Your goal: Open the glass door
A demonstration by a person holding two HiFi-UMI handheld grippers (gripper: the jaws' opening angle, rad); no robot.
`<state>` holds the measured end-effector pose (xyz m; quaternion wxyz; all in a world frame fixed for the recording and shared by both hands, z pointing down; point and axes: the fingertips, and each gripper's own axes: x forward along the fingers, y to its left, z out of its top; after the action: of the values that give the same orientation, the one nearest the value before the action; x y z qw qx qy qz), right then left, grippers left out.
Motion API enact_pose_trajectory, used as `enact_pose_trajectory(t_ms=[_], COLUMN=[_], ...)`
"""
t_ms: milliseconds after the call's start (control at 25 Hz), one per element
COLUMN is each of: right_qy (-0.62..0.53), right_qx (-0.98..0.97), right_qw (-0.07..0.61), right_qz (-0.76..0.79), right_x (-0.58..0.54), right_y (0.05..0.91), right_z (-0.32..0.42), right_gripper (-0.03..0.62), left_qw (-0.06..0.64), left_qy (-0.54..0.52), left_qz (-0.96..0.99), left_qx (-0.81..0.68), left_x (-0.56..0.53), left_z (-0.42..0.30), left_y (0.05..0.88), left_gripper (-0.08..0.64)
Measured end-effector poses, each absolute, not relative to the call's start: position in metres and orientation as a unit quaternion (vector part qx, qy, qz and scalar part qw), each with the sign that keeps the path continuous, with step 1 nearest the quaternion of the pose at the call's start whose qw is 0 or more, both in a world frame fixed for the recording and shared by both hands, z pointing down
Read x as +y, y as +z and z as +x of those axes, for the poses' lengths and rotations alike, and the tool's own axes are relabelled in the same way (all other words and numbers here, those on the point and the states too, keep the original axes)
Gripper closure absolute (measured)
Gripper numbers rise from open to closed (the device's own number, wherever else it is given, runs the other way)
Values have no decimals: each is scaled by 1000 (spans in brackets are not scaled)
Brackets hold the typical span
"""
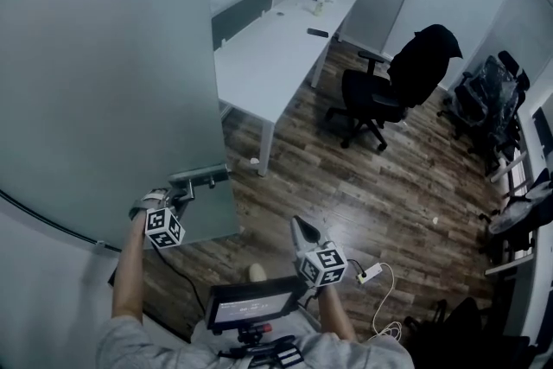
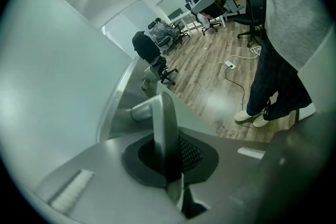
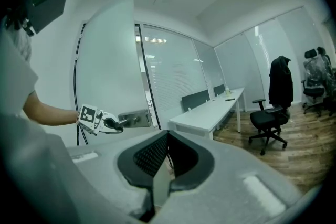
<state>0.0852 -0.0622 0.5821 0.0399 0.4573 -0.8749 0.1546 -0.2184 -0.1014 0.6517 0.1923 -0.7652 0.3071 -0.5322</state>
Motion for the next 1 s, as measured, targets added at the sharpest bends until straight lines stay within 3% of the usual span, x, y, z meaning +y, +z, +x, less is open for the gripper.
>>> enact_pose_trajectory(t_ms=[1000], right_qy=[149], right_qx=[-863], right_qw=[35], right_qz=[481], right_x=[24], right_y=[574], right_z=[89], right_gripper=[591], left_qw=[231], left_qy=[-525], left_qz=[-770], left_qx=[280], left_x=[-38], left_z=[-198], left_y=[647], left_gripper=[557])
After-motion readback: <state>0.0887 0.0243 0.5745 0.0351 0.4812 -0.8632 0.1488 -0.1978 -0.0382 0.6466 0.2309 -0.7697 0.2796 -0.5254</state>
